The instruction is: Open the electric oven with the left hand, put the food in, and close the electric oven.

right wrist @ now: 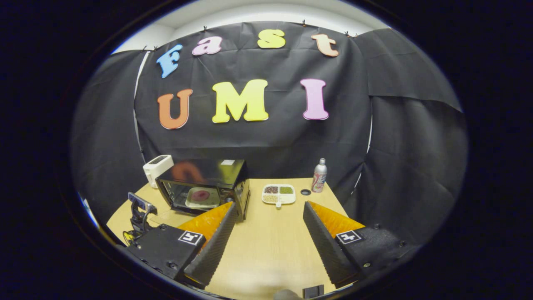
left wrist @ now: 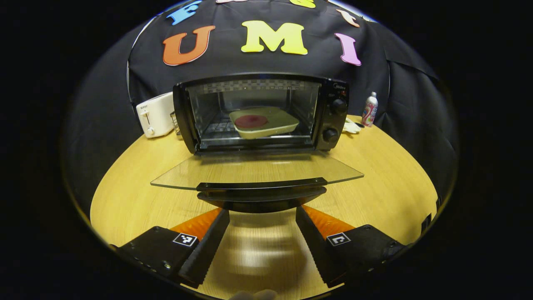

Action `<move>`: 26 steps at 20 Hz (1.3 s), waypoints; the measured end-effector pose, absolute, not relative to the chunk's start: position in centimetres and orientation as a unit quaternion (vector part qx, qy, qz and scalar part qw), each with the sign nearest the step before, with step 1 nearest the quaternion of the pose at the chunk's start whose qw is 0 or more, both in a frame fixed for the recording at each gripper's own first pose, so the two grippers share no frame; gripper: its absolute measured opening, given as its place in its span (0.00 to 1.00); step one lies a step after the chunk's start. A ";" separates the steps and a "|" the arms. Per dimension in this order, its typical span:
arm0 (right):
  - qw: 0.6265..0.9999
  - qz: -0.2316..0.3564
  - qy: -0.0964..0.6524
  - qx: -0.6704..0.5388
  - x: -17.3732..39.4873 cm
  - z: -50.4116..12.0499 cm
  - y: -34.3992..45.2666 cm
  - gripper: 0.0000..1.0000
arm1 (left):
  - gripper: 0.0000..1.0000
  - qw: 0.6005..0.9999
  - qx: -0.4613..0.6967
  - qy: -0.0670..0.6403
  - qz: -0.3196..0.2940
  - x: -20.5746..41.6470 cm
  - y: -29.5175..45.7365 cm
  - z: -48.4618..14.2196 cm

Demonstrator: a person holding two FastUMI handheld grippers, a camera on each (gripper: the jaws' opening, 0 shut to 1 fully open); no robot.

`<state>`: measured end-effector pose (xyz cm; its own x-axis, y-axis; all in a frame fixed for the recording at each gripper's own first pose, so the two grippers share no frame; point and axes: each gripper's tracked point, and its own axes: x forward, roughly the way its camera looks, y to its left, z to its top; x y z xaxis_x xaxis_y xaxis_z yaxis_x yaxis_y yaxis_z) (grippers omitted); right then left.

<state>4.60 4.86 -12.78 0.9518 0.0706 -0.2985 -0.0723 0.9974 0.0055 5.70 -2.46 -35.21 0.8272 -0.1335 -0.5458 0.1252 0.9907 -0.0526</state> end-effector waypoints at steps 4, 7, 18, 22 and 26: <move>0.989 0.033 0.147 0.004 4.7 -12.6 4.5 0.96 | 0.97 0.964 -0.010 0.257 -0.073 7.7 -2.8 -31.6; 0.989 0.029 0.144 0.004 4.7 -12.5 4.1 0.96 | 0.97 0.967 -0.008 0.242 -0.075 9.6 -2.8 -29.5; 0.990 0.024 0.139 0.008 4.3 -12.1 3.6 0.96 | 0.96 0.974 -0.006 0.211 -0.076 12.1 -2.5 -26.5; 0.989 0.029 0.142 0.008 4.3 -12.3 3.8 0.96 | 0.96 0.975 -0.003 0.208 -0.076 11.7 -2.5 -26.3; 0.989 0.037 0.140 0.007 4.2 -12.2 4.3 0.96 | 0.96 0.976 0.000 0.202 -0.076 11.2 -2.5 -25.8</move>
<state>4.16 4.27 -12.16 0.9583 0.0745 -0.2759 -0.0706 0.9972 0.0239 11.20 -2.49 -25.82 0.9067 -0.1485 -0.3947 0.1486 0.9884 -0.0303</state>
